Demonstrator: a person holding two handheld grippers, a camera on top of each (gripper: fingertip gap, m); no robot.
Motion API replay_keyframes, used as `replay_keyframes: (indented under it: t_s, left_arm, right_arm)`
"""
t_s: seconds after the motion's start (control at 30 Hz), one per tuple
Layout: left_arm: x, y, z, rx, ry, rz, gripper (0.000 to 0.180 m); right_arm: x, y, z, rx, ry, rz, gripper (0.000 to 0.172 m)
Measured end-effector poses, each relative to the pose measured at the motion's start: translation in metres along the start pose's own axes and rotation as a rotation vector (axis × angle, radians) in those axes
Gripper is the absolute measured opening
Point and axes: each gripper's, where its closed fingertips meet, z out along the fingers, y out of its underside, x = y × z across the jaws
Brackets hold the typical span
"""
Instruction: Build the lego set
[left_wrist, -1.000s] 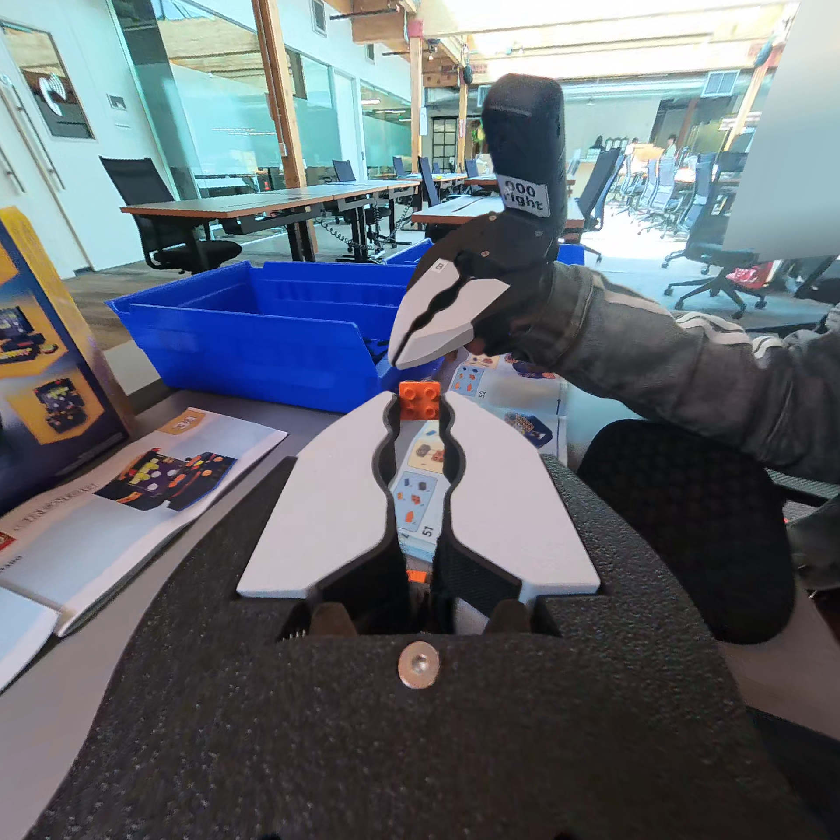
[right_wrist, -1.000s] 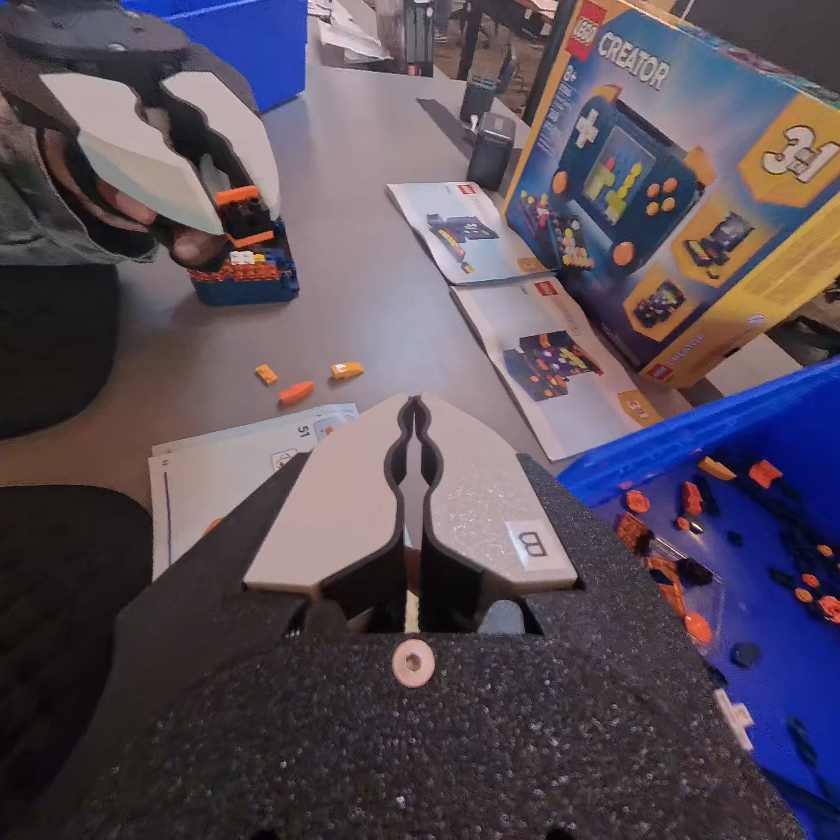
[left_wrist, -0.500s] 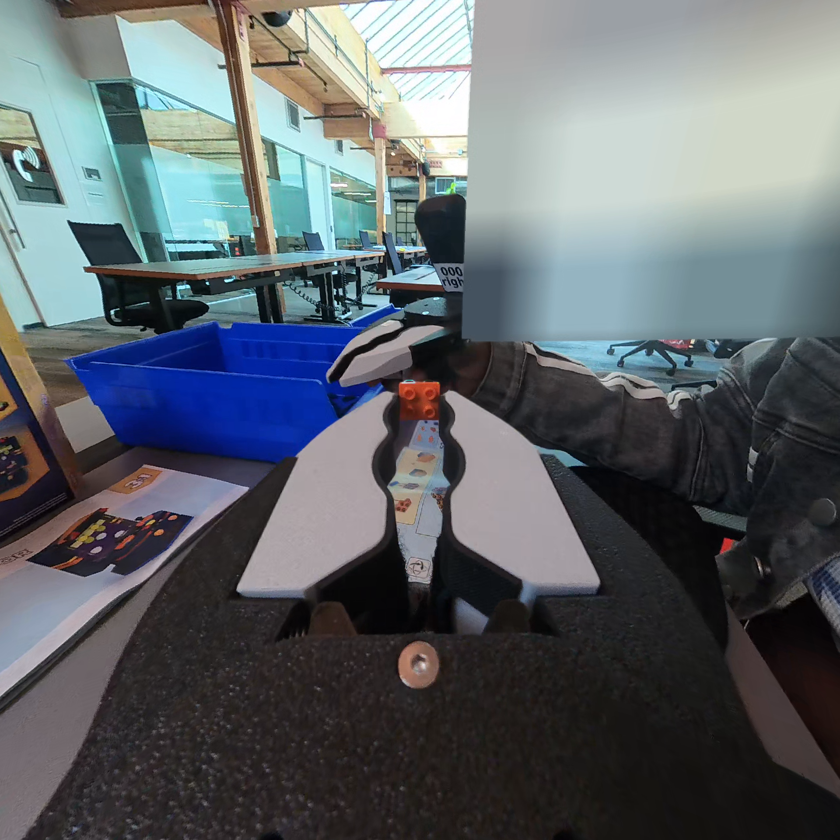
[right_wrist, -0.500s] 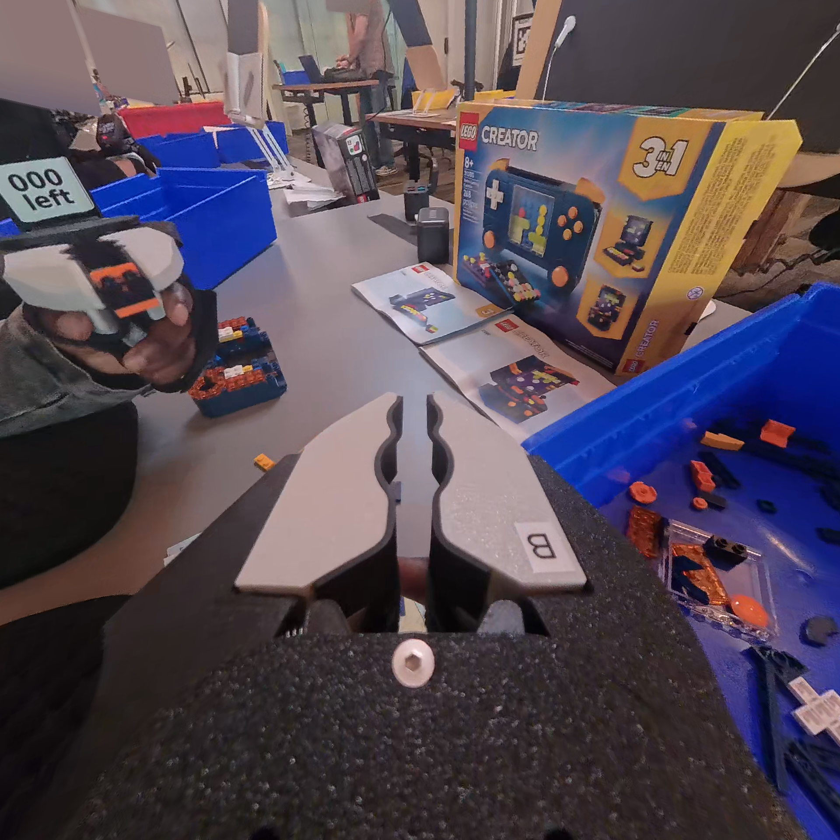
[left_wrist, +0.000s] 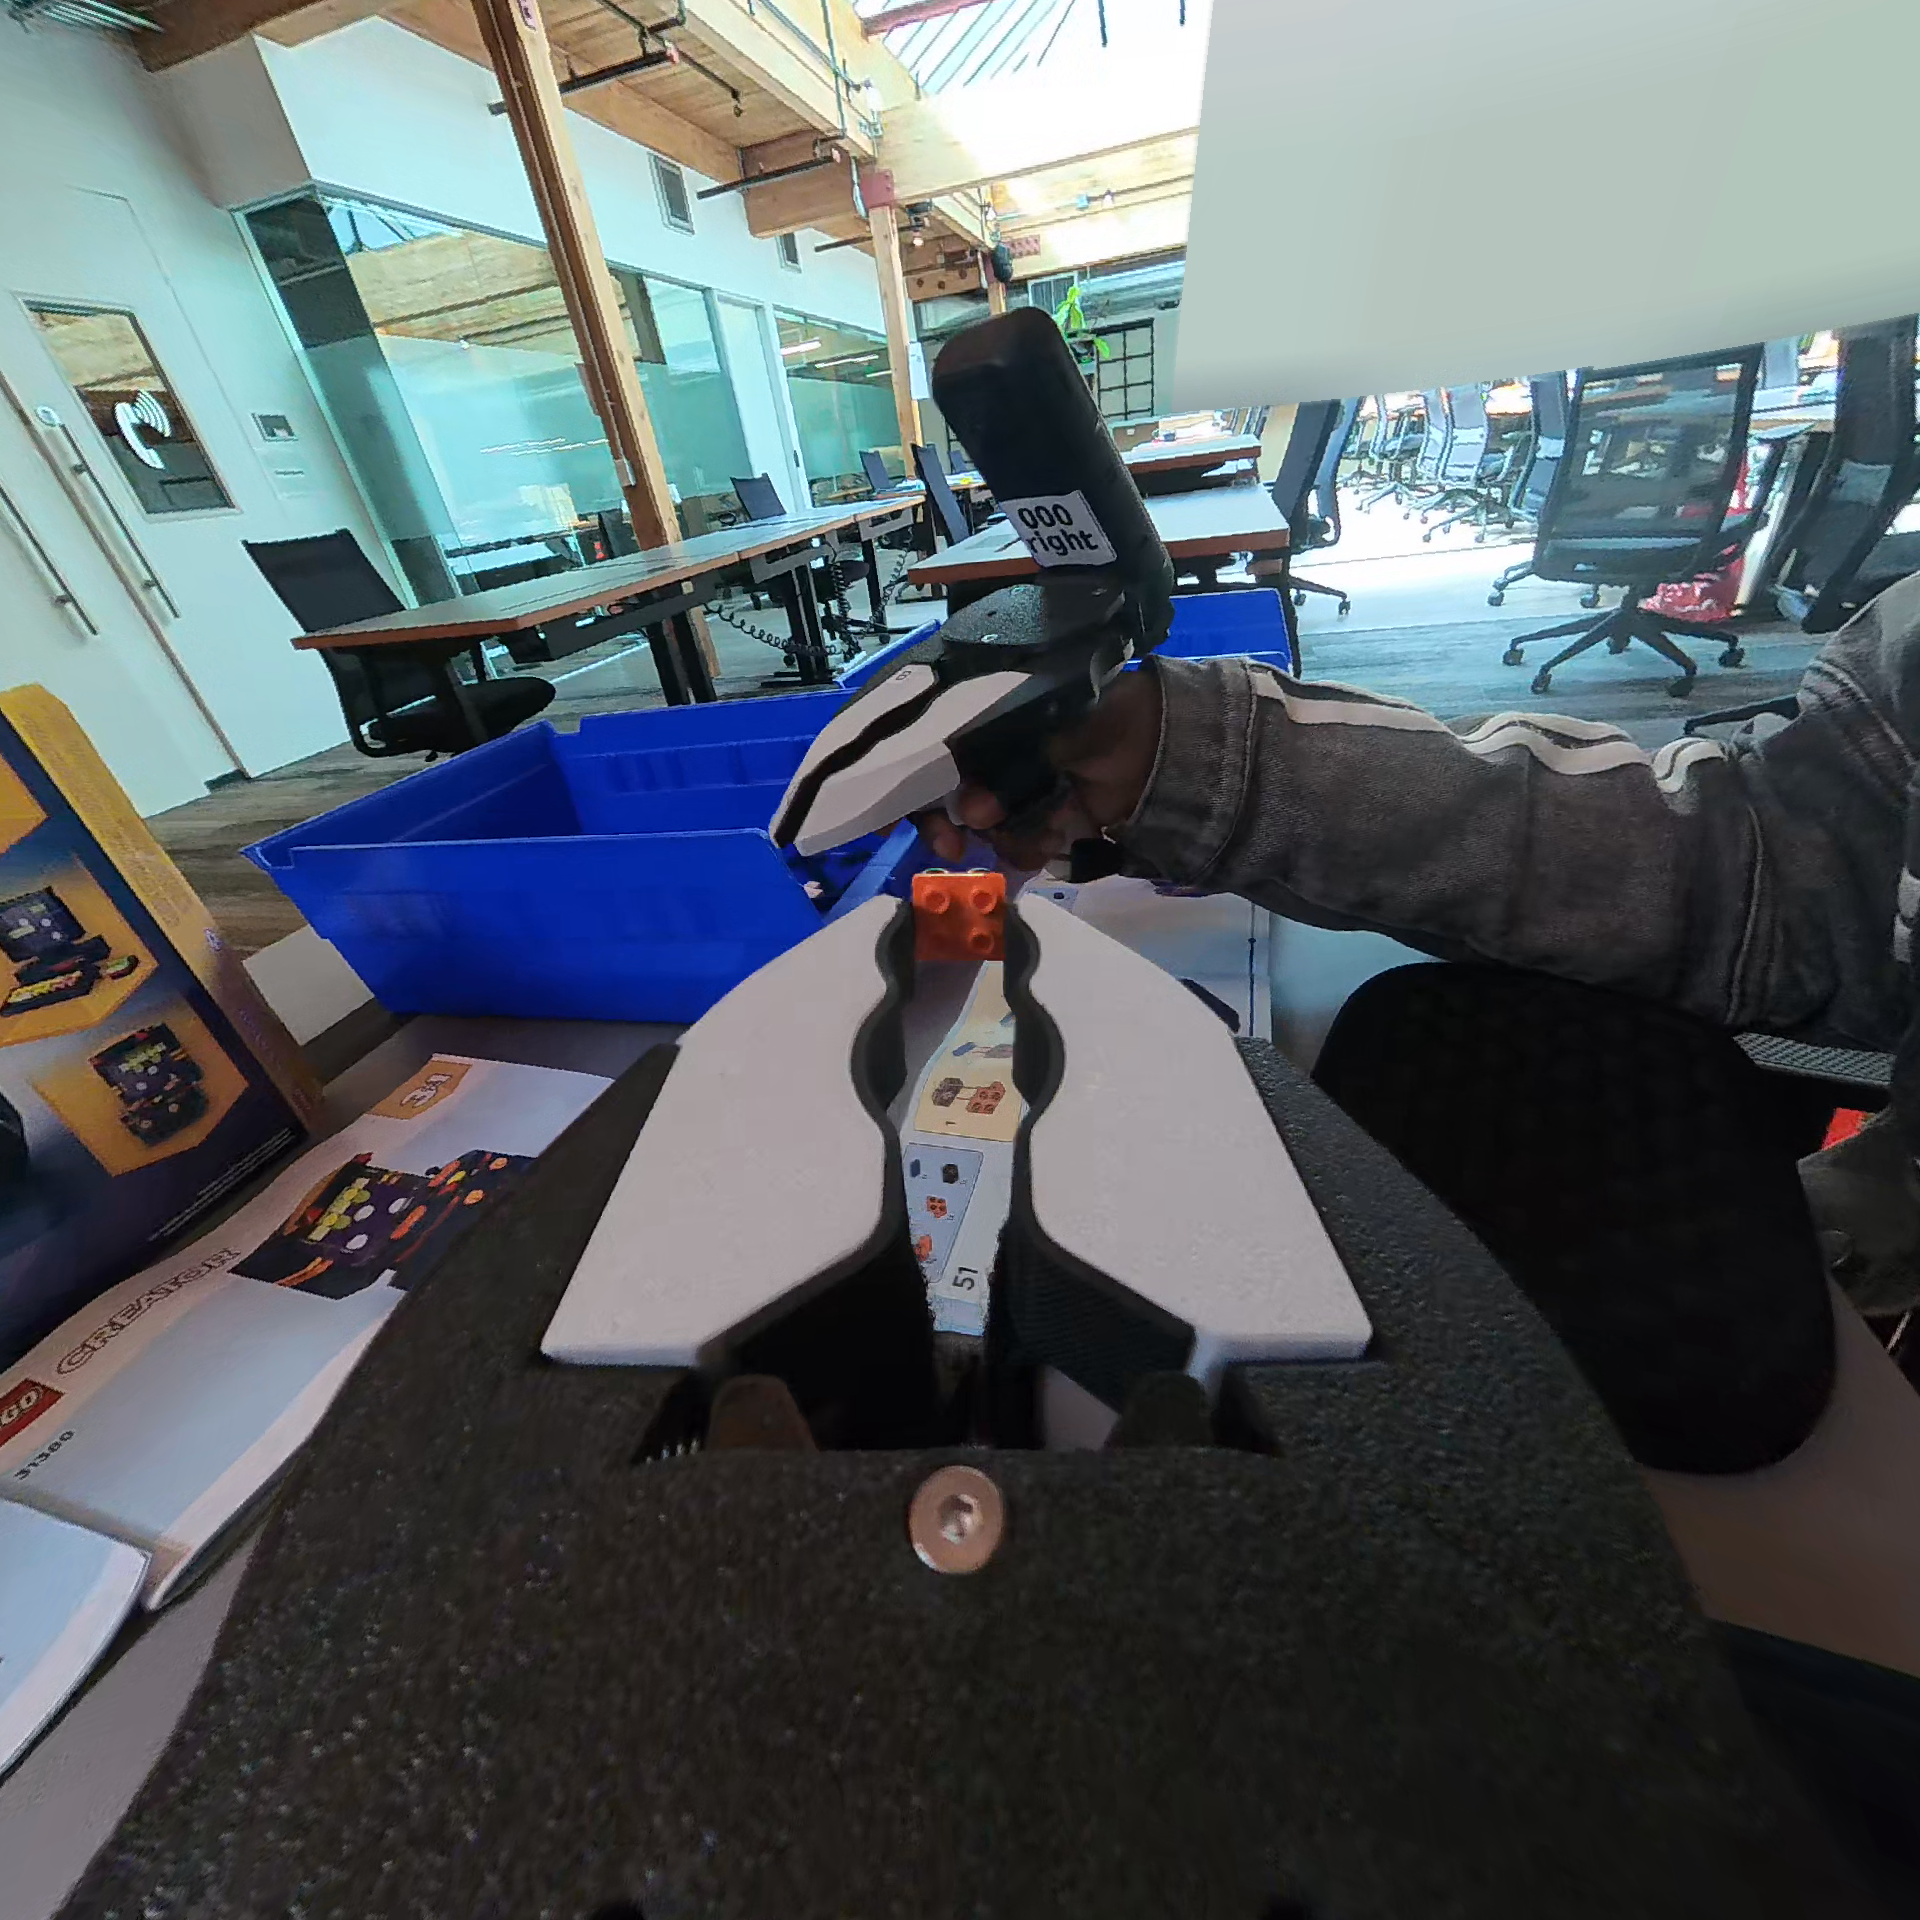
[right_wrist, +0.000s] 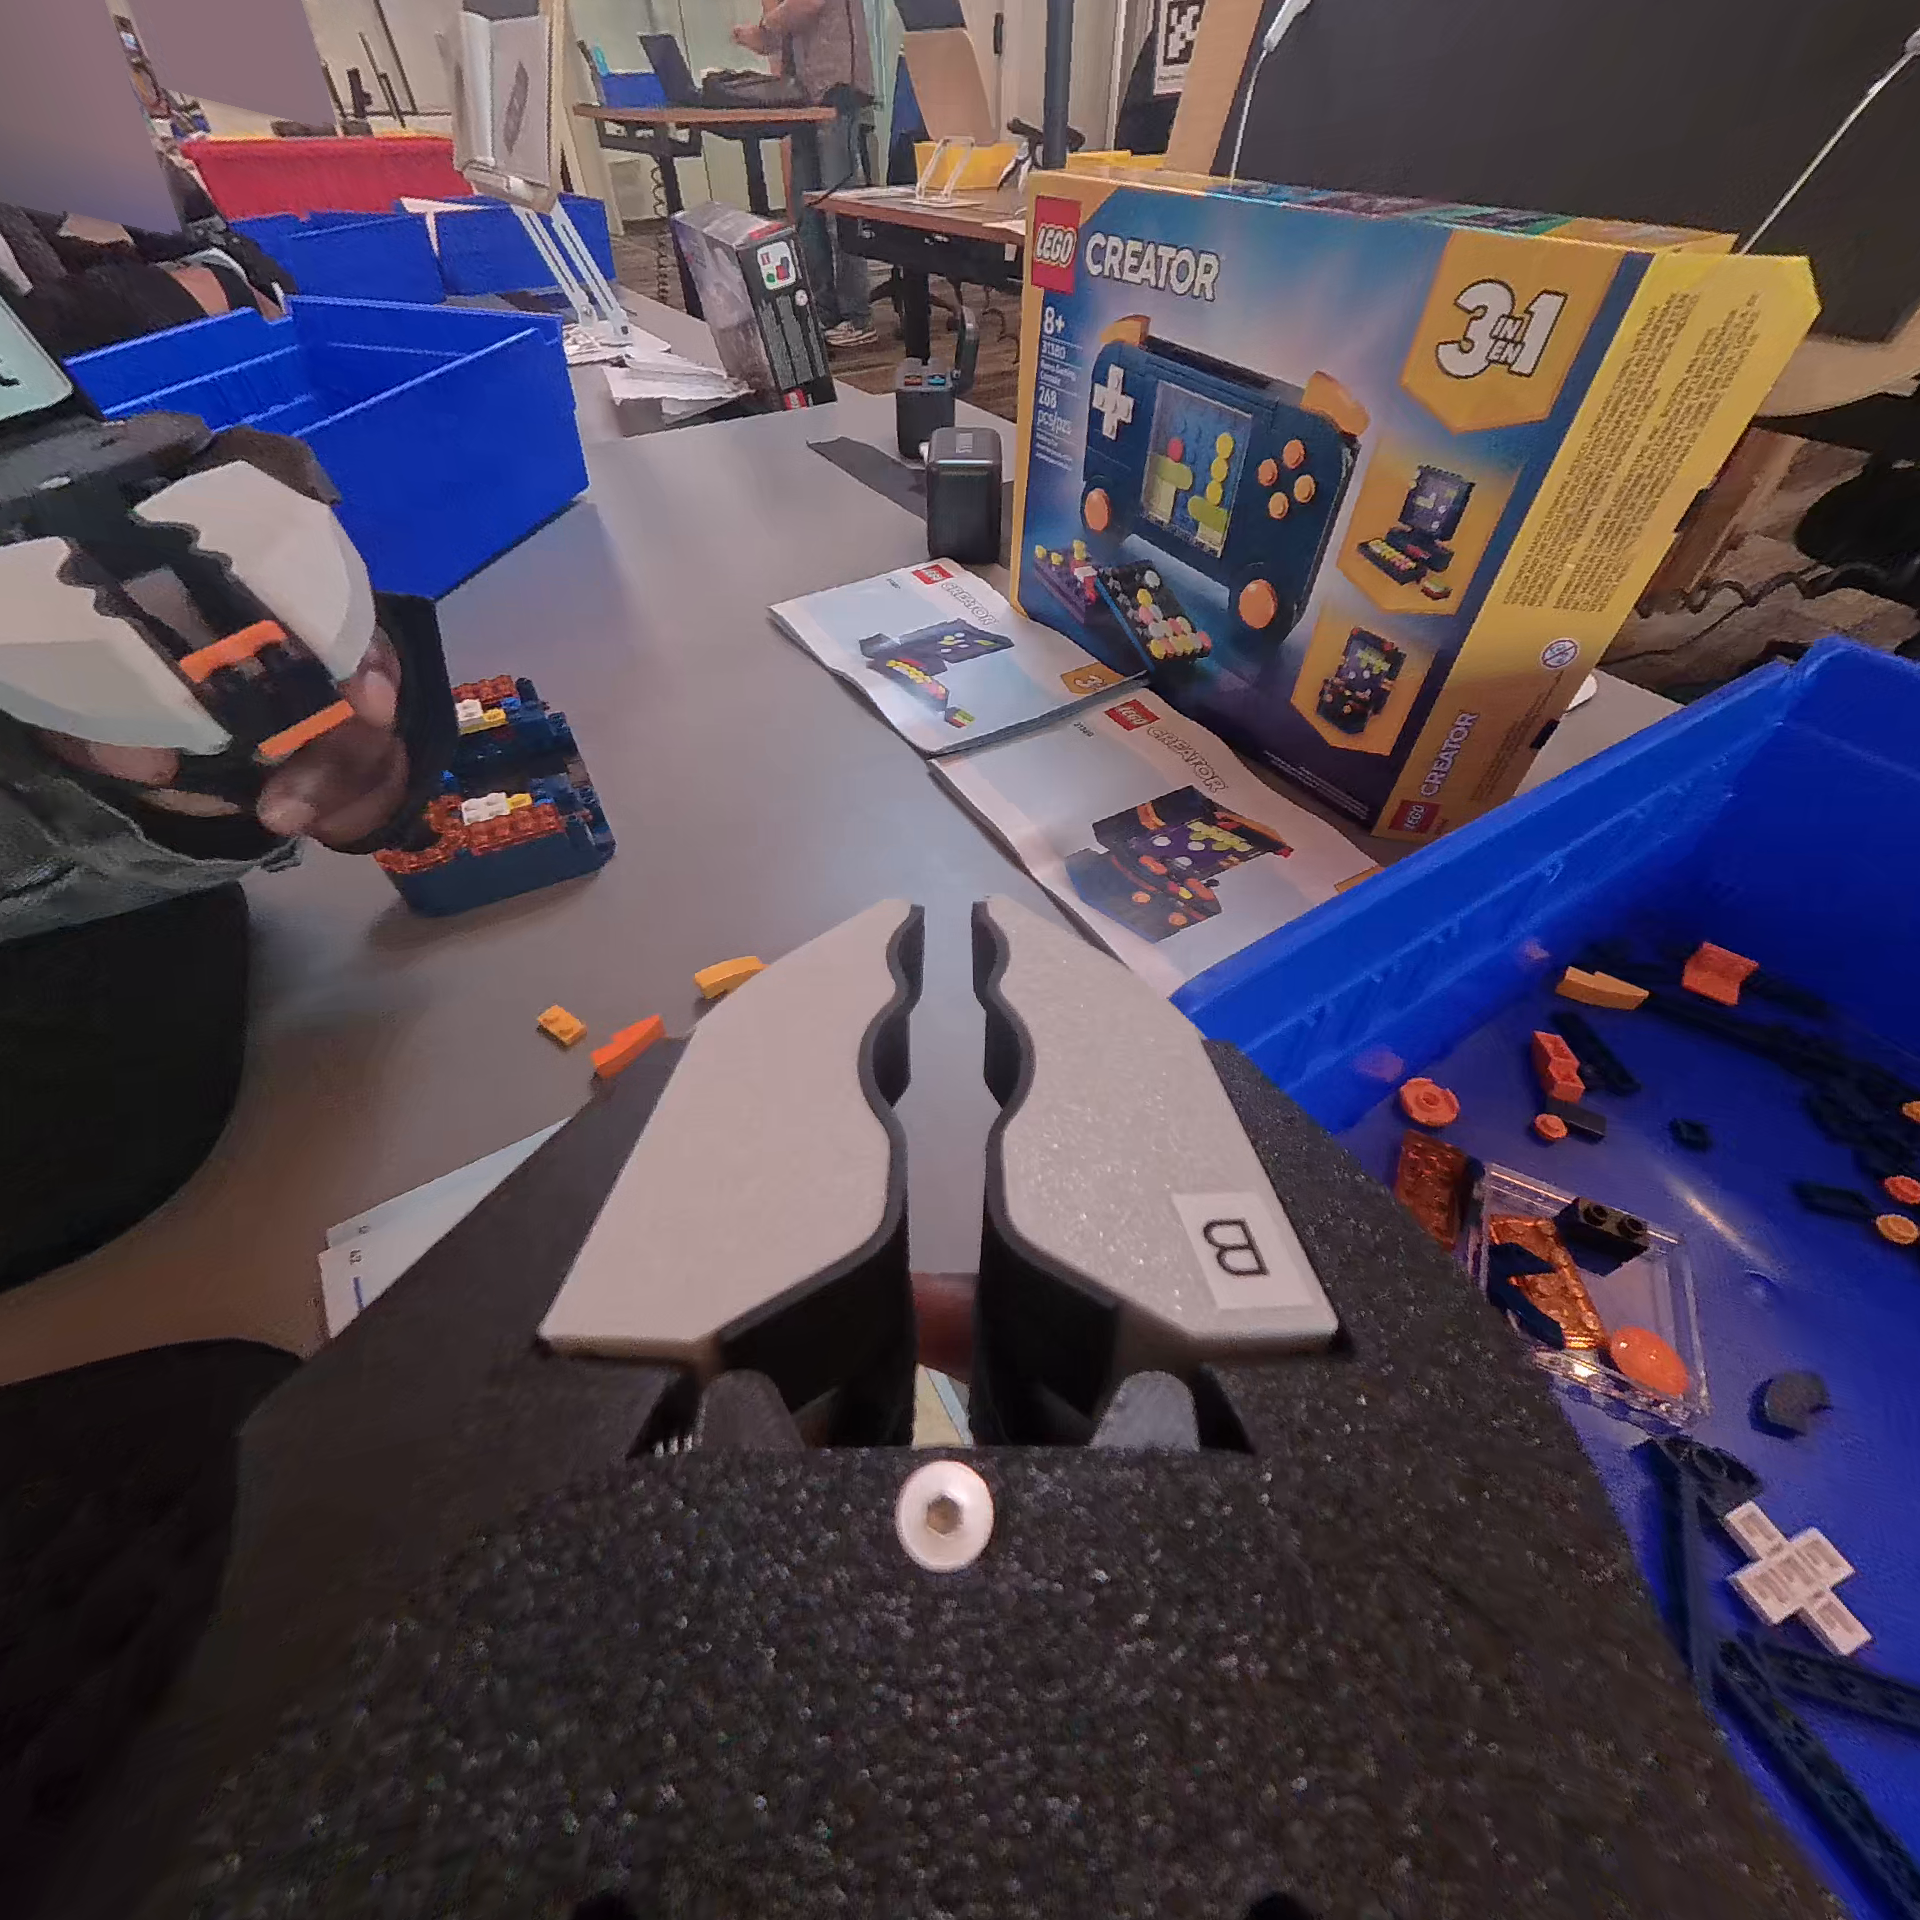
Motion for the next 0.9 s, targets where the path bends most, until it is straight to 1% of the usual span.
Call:
replay_keyframes:
  t_s: [0.17, 0.3, 0.47, 0.6, 0.9]
  left_arm:
    - [-0.012, -0.008, -0.006, 0.056, -0.072, -0.001, 0.015]
    - [-0.017, -0.006, -0.007, 0.057, -0.101, 0.005, 0.015]
    - [-0.017, 0.000, -0.005, 0.026, -0.109, 0.038, 0.015]
    - [-0.016, 0.002, -0.004, 0.016, -0.098, 0.030, 0.015]
    - [-0.014, 0.006, -0.002, -0.010, -0.086, 0.039, 0.015]
  right_arm:
    - [0.008, -0.006, -0.005, 0.039, 0.048, 0.002, 0.007]
    - [0.011, -0.006, -0.006, 0.040, 0.063, 0.009, 0.007]
    - [0.009, 0.001, -0.003, -0.005, 0.047, -0.001, 0.003]
    - [0.009, 0.005, -0.003, -0.029, 0.041, 0.004, 0.002]
    - [0.012, 0.008, -0.003, -0.039, 0.048, 0.010, 0.000]
